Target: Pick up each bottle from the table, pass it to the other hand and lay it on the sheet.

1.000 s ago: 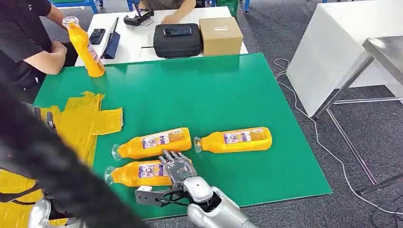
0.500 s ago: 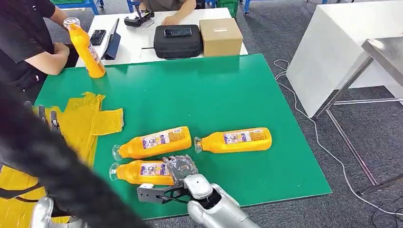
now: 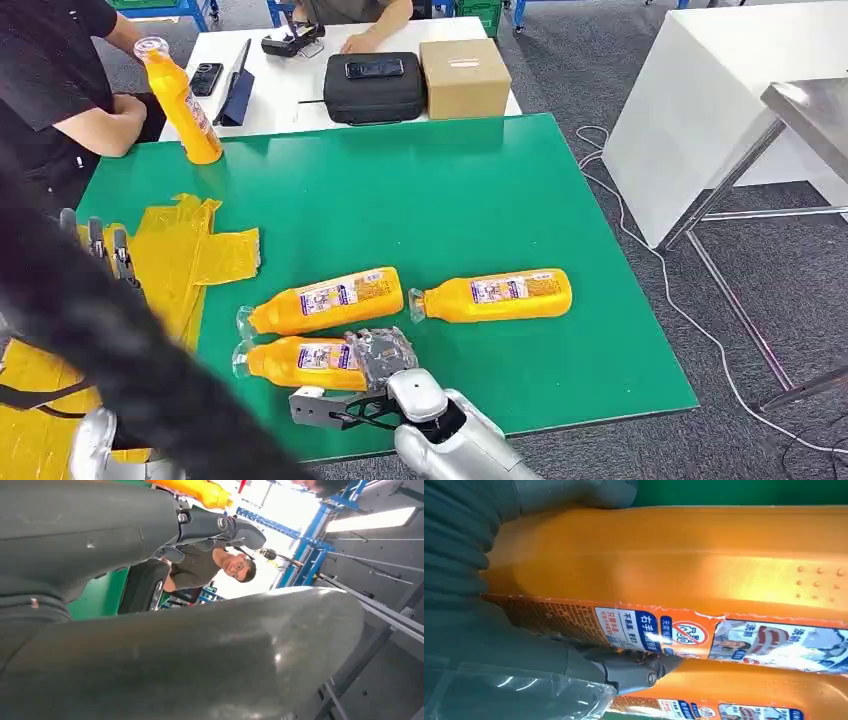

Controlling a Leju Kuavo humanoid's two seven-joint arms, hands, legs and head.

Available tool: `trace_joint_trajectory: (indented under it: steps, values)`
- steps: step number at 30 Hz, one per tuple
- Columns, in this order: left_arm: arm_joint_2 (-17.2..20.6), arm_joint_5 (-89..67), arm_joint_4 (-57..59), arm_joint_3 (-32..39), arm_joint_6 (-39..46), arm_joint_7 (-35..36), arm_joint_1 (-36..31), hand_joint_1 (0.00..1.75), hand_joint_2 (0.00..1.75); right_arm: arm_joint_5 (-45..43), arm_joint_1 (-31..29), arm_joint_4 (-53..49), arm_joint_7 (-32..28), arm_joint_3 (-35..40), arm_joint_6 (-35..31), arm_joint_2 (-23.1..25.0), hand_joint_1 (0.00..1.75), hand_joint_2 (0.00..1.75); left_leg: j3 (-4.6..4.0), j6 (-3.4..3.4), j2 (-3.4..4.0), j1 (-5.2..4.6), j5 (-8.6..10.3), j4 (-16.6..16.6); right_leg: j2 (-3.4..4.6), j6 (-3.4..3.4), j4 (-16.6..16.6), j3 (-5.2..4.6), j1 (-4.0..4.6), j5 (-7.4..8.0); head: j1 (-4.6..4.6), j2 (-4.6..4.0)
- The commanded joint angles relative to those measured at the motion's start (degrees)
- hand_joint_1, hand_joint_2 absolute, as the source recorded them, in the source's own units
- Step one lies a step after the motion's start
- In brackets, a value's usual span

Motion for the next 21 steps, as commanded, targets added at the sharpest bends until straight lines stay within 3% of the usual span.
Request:
trace_joint_trajectory:
  steps: [1,9,21]
  values:
    - [1.80,-0.21,0.98,-0.25,0.59,1.59,3.25,0.00,0.00,-12.26,10.01,-11.73,-2.85,-8.05,-3.90,-4.44,1.75,1.75,0.10,-0.04,-0.21,0.03,0.04,-0.15,-0.27,0.00,-0.19,0.19,0.03,-0.01,0.02,0.00]
    - [1.72,0.16,-2.66,0.76,1.21,2.55,7.15,0.00,0.00,-15.77,11.44,-14.25,-2.97,-4.44,-3.44,-4.77,1.75,1.75,0.01,0.00,-0.05,0.02,-0.07,-0.09,-0.09,-0.02,-0.10,0.08,0.02,-0.03,0.02,0.00]
    - [1.53,0.17,-2.22,1.54,1.24,2.42,7.23,0.00,0.00,-15.82,11.43,-15.01,-2.96,-4.42,-3.56,-4.76,1.75,1.75,-0.07,-0.06,-0.03,0.04,-0.12,-0.08,-0.07,0.00,-0.10,0.00,0.09,-0.02,0.02,0.00]
